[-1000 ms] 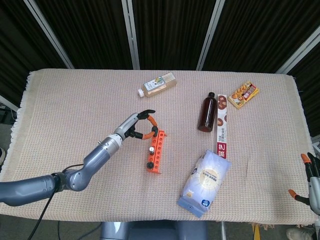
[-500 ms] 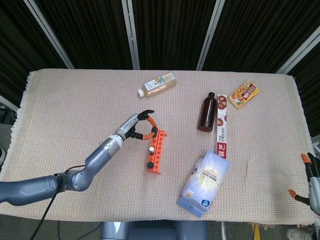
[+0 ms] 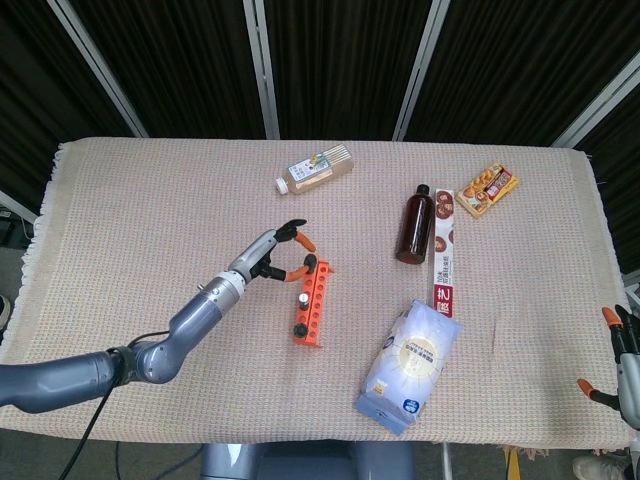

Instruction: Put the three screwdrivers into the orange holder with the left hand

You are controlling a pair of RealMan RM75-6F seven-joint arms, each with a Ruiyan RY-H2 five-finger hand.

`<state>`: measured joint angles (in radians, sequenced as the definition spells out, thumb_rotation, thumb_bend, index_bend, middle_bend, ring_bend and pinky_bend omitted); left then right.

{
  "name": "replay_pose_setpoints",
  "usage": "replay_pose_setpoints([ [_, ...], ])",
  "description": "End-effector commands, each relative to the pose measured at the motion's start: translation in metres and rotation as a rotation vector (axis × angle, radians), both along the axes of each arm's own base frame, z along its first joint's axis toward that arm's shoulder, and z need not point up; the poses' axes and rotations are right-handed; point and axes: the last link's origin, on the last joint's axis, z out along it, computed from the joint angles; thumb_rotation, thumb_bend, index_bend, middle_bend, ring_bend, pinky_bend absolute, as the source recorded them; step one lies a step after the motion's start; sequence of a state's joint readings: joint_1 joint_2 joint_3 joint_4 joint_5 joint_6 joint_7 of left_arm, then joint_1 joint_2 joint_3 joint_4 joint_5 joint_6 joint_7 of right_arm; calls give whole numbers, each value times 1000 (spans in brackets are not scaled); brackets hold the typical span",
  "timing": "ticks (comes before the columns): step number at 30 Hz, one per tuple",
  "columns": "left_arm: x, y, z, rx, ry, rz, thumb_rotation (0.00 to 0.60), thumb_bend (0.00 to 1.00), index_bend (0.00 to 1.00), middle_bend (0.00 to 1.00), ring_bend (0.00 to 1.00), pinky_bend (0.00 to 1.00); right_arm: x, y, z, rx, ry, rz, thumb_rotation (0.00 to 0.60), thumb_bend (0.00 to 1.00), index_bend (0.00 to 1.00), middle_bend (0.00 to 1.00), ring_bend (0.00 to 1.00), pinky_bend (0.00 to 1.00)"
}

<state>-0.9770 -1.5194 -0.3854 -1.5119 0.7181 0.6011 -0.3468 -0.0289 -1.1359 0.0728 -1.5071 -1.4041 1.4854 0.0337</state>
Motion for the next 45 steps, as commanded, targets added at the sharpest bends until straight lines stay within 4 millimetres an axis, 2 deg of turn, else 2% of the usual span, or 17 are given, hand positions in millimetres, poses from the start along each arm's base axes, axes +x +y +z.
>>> replay_pose_setpoints([
  [1,0,0,0,3,0,-1,600,385,298,0,0,0,0,0,0,0,0,0,600,0,0,0,0,0],
  [5,0,0,1,7,4,-7,600,383,205,0,0,0,0,0,0,-1,1,0,600,0,0,0,0,0],
  [9,0,-2,3,17,3,-14,600,383,48,0,0,0,1,0,0,-1,1,3,600,0,0,0,0,0],
  [11,-1,-3,5,23,-4,-16,600,384,12,0,0,0,1,-1,0,0,1,3,600,0,0,0,0,0],
  [18,-14,-9,25,135,3,-48,600,386,0,0,0,0,3,-2,1,0,3,13,600,0,0,0,0,0],
  [21,-29,-16,42,239,37,-69,600,387,15,0,0,0,3,-3,1,4,3,17,600,0,0,0,0,0],
  [25,-64,-31,66,396,210,-111,600,384,98,0,0,0,5,-5,0,10,2,29,600,0,0,0,0,0],
  [29,-105,-53,89,464,448,-118,600,385,125,0,0,0,8,-7,-1,12,3,49,600,0,0,0,0,0],
  [34,-135,-79,106,520,559,-65,600,384,141,0,0,0,12,-10,-3,15,5,73,600,0,0,0,0,0],
  [39,-174,-120,129,606,646,26,600,385,158,0,0,0,20,-15,-6,35,10,131,600,0,0,0,0,0],
  [45,-204,-168,144,674,669,87,600,385,163,0,0,0,32,-21,-14,66,18,205,600,0,0,0,0,0],
])
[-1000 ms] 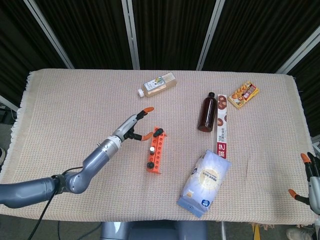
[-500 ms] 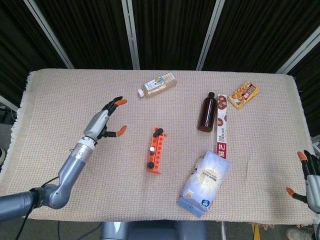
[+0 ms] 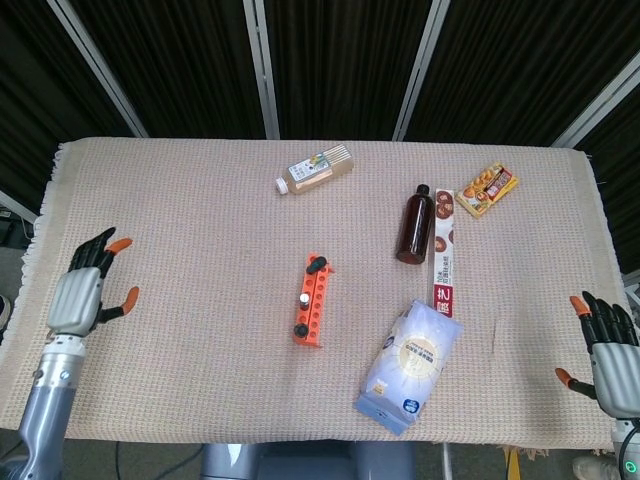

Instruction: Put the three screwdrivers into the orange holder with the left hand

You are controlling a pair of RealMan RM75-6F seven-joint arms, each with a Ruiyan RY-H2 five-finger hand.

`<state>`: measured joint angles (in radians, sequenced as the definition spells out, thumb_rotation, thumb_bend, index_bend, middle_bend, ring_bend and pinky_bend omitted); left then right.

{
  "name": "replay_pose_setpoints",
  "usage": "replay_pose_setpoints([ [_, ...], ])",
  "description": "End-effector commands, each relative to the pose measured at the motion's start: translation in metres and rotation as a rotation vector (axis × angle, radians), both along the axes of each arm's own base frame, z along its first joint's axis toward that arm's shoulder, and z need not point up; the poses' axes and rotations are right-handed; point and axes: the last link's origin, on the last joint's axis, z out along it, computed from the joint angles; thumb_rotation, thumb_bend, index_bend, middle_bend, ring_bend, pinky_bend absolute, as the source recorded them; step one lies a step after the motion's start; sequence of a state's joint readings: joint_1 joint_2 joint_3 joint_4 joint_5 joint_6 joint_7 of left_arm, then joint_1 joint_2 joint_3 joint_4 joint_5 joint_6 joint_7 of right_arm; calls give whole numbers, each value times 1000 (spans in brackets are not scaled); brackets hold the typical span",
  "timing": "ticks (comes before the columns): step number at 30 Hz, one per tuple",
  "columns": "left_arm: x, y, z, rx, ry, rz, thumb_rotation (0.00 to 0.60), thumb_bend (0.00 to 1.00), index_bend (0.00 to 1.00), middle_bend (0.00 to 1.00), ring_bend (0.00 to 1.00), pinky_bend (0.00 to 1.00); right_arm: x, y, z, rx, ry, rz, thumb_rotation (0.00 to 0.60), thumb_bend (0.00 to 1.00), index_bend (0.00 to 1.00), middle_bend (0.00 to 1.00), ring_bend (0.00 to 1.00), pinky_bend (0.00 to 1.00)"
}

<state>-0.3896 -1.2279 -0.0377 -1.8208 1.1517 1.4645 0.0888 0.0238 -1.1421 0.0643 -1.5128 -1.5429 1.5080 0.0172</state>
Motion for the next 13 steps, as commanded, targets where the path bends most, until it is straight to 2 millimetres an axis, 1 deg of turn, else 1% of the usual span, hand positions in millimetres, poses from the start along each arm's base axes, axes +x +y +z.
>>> replay_pose_setpoints([
  [1,-19,-39,10,43,14,18,600,385,166,0,0,0,6,-4,-5,16,4,33,600,0,0,0,0,0],
  [2,-24,-49,12,57,17,18,600,385,169,0,0,0,9,-5,-7,23,4,48,600,0,0,0,0,0],
  [7,-37,-82,18,108,9,15,600,384,191,0,0,0,18,-9,-13,43,8,93,600,0,0,0,0,0],
  [9,-41,-91,18,116,11,15,600,383,192,0,0,0,20,-11,-15,49,10,100,600,0,0,0,0,0],
  [13,-44,-102,17,101,2,11,600,385,193,0,0,0,21,-13,-17,60,12,100,600,0,0,0,0,0],
])
